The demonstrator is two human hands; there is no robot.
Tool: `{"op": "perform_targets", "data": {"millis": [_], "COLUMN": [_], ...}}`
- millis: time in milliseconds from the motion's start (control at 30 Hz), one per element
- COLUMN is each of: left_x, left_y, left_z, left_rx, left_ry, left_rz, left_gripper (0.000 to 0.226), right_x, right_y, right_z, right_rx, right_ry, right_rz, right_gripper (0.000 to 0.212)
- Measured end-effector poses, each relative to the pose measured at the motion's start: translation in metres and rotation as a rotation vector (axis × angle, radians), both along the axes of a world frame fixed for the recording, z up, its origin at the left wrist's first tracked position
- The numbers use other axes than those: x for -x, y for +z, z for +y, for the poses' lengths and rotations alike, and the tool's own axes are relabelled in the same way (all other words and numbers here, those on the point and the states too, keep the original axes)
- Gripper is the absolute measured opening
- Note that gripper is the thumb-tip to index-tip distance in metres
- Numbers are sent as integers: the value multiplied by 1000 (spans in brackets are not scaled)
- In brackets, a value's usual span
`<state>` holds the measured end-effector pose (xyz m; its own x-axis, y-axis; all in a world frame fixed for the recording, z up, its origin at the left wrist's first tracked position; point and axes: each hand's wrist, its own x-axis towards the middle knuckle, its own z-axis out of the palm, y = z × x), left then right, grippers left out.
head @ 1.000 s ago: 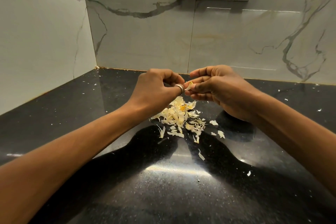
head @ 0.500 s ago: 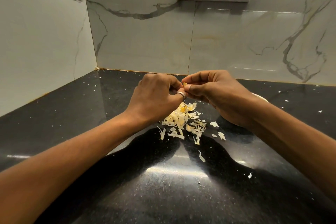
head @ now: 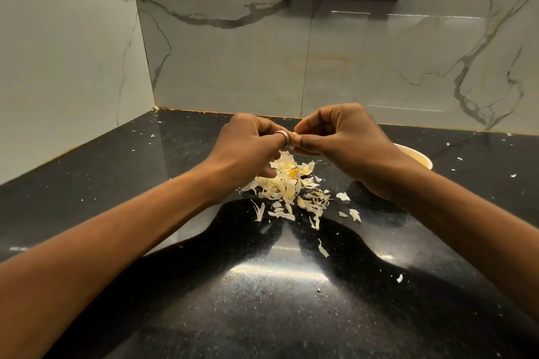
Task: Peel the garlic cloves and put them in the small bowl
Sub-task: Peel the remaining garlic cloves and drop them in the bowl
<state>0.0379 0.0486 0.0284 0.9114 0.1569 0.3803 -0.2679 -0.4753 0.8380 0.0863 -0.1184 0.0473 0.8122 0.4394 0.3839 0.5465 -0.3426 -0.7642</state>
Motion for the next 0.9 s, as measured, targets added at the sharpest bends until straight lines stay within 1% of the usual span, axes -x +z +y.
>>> {"op": "perform_targets", "data": {"millis": [100, 200, 267, 367, 500, 700, 900], "left_x": [3, 5, 5, 4, 2, 0, -3], "left_y": [3, 7, 8, 8, 7, 3, -1], "left_z": [-2, -3, -2, -2, -4, -5, -6], "left_rx": [119, 236, 295, 376, 460, 476, 537], "left_ry": [-35, -63, -69, -55, -29, -11, 14], "left_rz": [91, 167, 214, 254, 238, 212, 202], "left_gripper": [13, 11, 10, 11, 12, 16, 15], "right_x": [-1, -1, -1, 0, 1, 2, 1], "right_y": [-3, -5, -7, -10, -8, -12, -16], "right_z": [0, -1, -1, 0, 0, 2, 4], "right_rx": [128, 162, 195, 234, 231, 212, 193], "right_ry": [-48, -36, -15, -2, 0, -2, -4], "right_rz": [-266, -431, -496, -553, -593, -581, -555], "right_gripper": [7, 5, 6, 9, 11, 14, 11]}}
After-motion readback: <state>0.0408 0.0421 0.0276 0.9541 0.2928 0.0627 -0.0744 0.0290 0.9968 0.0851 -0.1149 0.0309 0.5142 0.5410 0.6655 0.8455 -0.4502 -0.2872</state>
